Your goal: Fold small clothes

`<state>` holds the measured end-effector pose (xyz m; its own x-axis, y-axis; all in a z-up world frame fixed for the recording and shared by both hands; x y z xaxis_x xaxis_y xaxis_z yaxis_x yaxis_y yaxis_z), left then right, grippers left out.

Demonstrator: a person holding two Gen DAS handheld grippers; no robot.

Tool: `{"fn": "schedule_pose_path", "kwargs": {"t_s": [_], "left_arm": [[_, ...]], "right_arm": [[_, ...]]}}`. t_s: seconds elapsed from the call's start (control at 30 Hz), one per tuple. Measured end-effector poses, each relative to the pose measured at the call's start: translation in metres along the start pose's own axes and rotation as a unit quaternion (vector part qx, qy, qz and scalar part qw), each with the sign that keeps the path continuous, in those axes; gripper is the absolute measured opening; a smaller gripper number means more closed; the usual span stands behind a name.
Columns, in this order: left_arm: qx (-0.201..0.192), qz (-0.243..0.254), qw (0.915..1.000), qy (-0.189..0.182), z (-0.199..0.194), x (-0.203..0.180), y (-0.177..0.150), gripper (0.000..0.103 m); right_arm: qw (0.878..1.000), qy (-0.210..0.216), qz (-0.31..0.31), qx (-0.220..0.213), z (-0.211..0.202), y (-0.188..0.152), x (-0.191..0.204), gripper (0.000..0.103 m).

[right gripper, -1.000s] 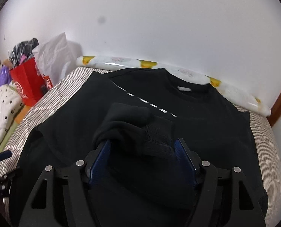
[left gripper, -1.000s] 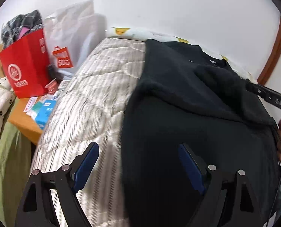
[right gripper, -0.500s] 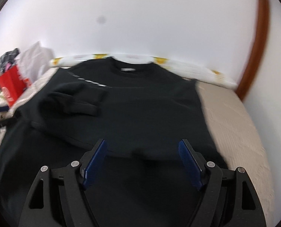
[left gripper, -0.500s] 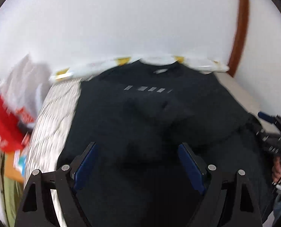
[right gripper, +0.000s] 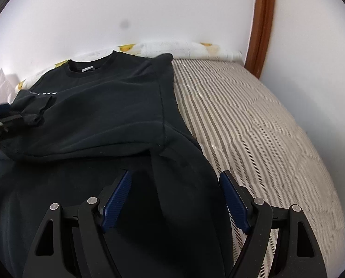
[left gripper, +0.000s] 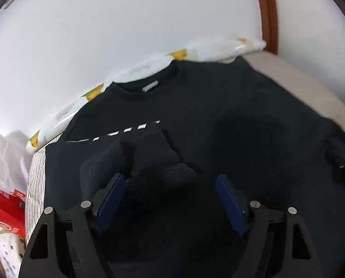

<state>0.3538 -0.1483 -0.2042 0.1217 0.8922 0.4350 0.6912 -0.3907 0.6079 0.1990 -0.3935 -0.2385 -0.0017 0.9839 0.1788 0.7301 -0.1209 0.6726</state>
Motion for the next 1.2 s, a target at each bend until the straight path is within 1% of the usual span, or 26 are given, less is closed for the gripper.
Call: {"fn": "schedule_pose_path", "kwargs": {"t_s": [0.07,0.17,0.23,0.27,0.3,0.33,0.37,0.4,0.43,0.47,0.53,0.6,0.67,0.7,0.77,0.83,0.93,1.0,1.07,1.1,1.17,1.2], "left_arm": [[0.008,0.002,0.9999,0.012,0.009,0.0,-0.003,0.072],[0.023,0.0,0.9994,0.027,0.022,0.004,-0.008,0.06],[0.031,-0.007,0.999,0.031,0.03,0.008,-0.012,0.045],[0.031,-0.013,0.9989,0.031,0.031,0.01,-0.011,0.04],[0.031,-0.02,0.9988,0.033,0.03,0.015,-0.011,0.03],[0.03,-0.028,0.9986,0.034,0.03,0.019,-0.008,0.015],[0.026,-0.04,0.9985,0.027,0.028,0.025,-0.005,0.009],[0.024,-0.055,0.9981,0.015,0.024,0.033,-0.003,0.009],[0.021,-0.08,0.9965,0.004,0.018,0.047,-0.002,0.009],[0.017,-0.101,0.9948,0.001,0.014,0.061,-0.002,0.009],[0.004,-0.139,0.9902,0.004,0.006,0.092,-0.006,0.009],[-0.006,-0.18,0.9836,0.014,-0.002,0.128,-0.014,0.009],[0.001,-0.22,0.9752,0.027,-0.005,0.165,-0.031,0.01],[0.009,-0.236,0.9711,0.033,-0.004,0.18,-0.043,0.014],[0.026,-0.252,0.967,0.03,0.0,0.199,-0.063,0.019],[0.046,-0.265,0.9629,0.021,0.006,0.212,-0.084,0.03],[0.066,-0.289,0.9551,0.01,0.01,0.227,-0.114,0.036],[0.071,-0.298,0.9519,0.002,0.014,0.232,-0.125,0.04],[0.073,-0.312,0.9472,-0.013,0.017,0.238,-0.13,0.042],[0.074,-0.315,0.9459,-0.024,0.02,0.24,-0.13,0.047],[0.075,-0.311,0.9465,-0.042,0.026,0.239,-0.124,0.054],[0.072,-0.312,0.9464,-0.044,0.03,0.24,-0.122,0.054]], "right_arm": [[1.0,0.009,0.008,0.001,0.001,0.0,-0.001,0.078],[1.0,0.016,0.013,0.001,0.002,-0.002,-0.003,0.078],[1.0,0.019,0.015,0.007,0.005,-0.003,-0.003,0.078],[1.0,0.02,0.017,0.01,0.006,-0.003,-0.004,0.078],[0.999,0.022,0.02,0.011,0.006,-0.004,-0.004,0.078],[0.999,0.023,0.022,0.012,0.008,-0.004,-0.005,0.078],[0.999,0.024,0.025,0.014,0.008,-0.005,-0.006,0.078],[0.999,0.029,0.03,0.017,0.009,-0.006,-0.007,0.078],[0.999,0.031,0.033,0.017,0.011,-0.005,-0.008,0.078],[0.999,0.031,0.037,0.016,0.011,-0.005,-0.01,0.078],[0.999,0.03,0.039,0.015,0.011,-0.005,-0.011,0.078],[0.999,0.024,0.034,0.017,0.012,-0.005,-0.01,0.078],[0.999,0.015,0.027,0.019,0.012,-0.006,-0.008,0.078],[0.999,0.012,0.023,0.019,0.012,-0.006,-0.008,0.078],[1.0,0.0,0.011,0.017,0.009,-0.006,-0.005,0.078],[1.0,-0.011,-0.005,0.018,0.006,-0.006,0.0,0.078],[0.999,-0.028,-0.038,0.024,0.001,-0.004,0.012,0.078],[0.998,-0.028,-0.054,0.022,-0.004,0.0,0.021,0.078],[0.997,-0.032,-0.07,0.02,-0.01,0.007,0.03,0.078],[0.997,-0.033,-0.074,0.018,-0.011,0.01,0.033,0.077],[0.996,-0.033,-0.083,0.014,-0.013,0.018,0.04,0.077],[0.996,-0.033,-0.087,0.01,-0.016,0.022,0.044,0.077]]}}
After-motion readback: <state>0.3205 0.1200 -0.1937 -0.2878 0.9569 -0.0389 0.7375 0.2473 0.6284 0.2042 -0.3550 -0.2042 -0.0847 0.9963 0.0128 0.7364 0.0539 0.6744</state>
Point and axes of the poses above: each gripper's, at about its wrist camera, not at the fingertips, and z roughly the way its jaws point, x to its left, y to its top, the point moved 8 cm from there along z, roughly the way its jaws point, and after that the axes turned 14 degrees about y, right-handed, at the moved point
